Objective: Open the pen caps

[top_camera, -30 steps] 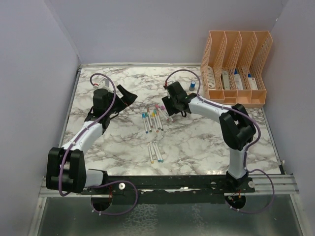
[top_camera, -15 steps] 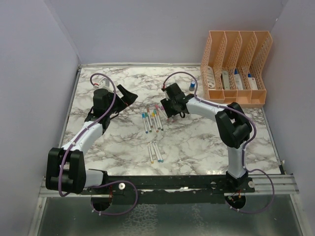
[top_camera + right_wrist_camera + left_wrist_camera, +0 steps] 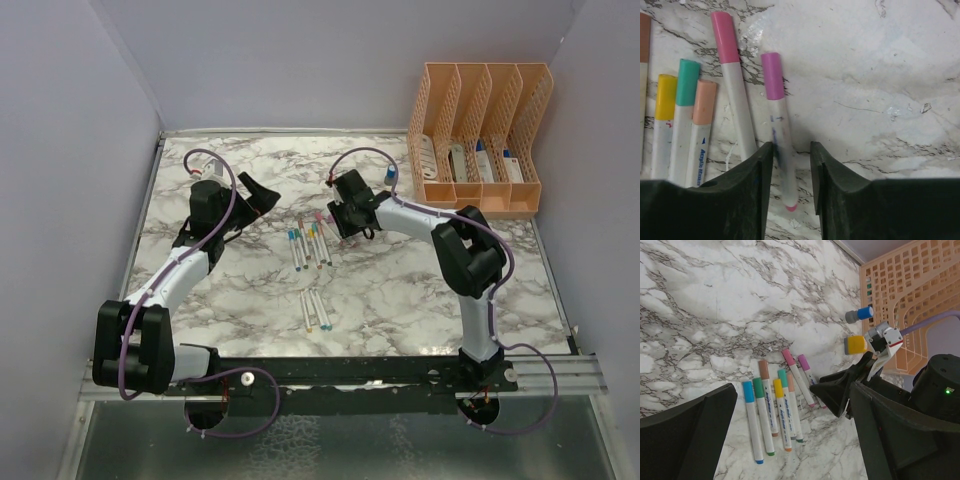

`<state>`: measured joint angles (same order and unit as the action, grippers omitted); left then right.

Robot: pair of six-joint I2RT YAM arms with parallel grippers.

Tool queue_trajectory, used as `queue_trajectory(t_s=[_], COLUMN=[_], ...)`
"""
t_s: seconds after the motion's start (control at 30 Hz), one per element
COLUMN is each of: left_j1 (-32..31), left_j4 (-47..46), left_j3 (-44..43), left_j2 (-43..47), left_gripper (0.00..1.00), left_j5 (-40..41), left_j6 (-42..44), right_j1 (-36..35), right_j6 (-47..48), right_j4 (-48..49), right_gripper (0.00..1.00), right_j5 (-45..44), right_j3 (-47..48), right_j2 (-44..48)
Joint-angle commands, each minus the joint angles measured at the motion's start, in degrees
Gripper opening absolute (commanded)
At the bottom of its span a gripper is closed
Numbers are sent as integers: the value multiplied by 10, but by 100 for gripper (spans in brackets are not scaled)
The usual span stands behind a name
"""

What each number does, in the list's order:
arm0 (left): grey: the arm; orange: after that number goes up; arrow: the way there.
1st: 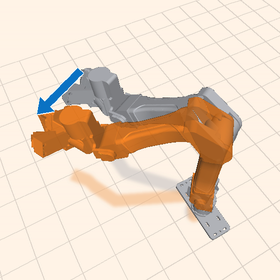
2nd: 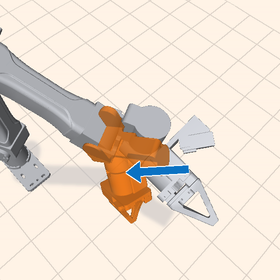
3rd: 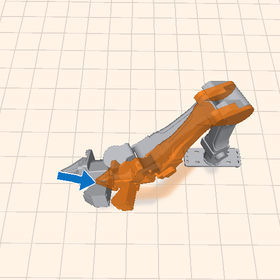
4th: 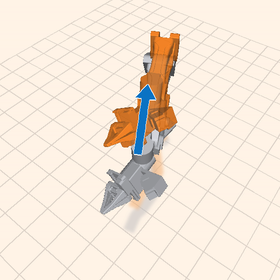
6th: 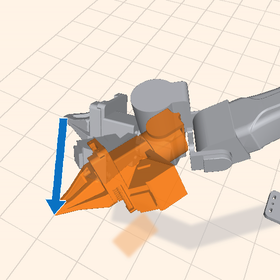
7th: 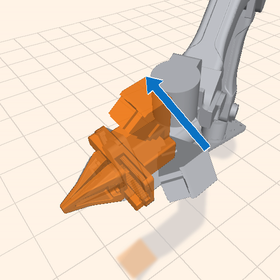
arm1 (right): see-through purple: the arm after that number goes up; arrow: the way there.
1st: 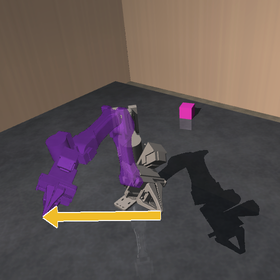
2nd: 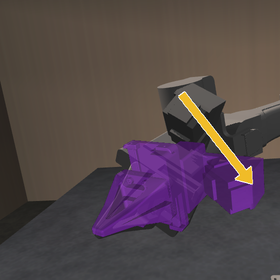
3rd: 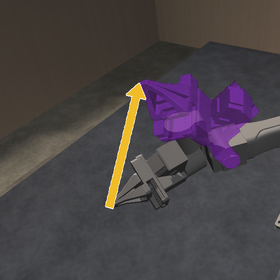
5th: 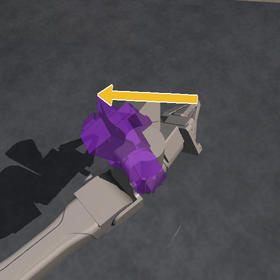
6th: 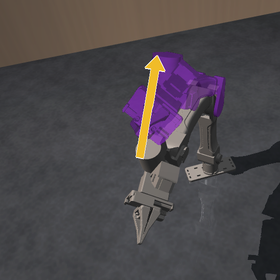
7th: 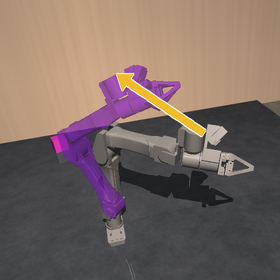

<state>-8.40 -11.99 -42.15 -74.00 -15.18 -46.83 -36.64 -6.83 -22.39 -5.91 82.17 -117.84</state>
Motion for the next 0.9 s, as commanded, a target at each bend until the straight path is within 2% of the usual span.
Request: queue_trajectory(t_s=[0.0, 0.13, 0.23, 0.47, 0.87], left_j1=[-10, -25, -44, -96, -155], left_j4=[-7, -4, -4, -6, -30], left_j3=[-7, -17, -26, -61, -142], left_j2=[7, -7, -20, -74, -175], left_gripper=[99, 99, 99, 97, 90], left_j5=[2, 6, 18, 39, 48], left_j6=[2, 3, 2, -11, -23], right_j1=[2, 3, 7, 11, 10], right_j6=[2, -3, -7, -12, -26], right_j4=[6, 9, 15, 66, 88], right_gripper=[29, 8, 2, 1, 1], right_j5=[25, 38, 32, 4, 100], right_j3=[7, 1, -1, -37, -80], right_j2=[-21, -22, -20, 45, 153])
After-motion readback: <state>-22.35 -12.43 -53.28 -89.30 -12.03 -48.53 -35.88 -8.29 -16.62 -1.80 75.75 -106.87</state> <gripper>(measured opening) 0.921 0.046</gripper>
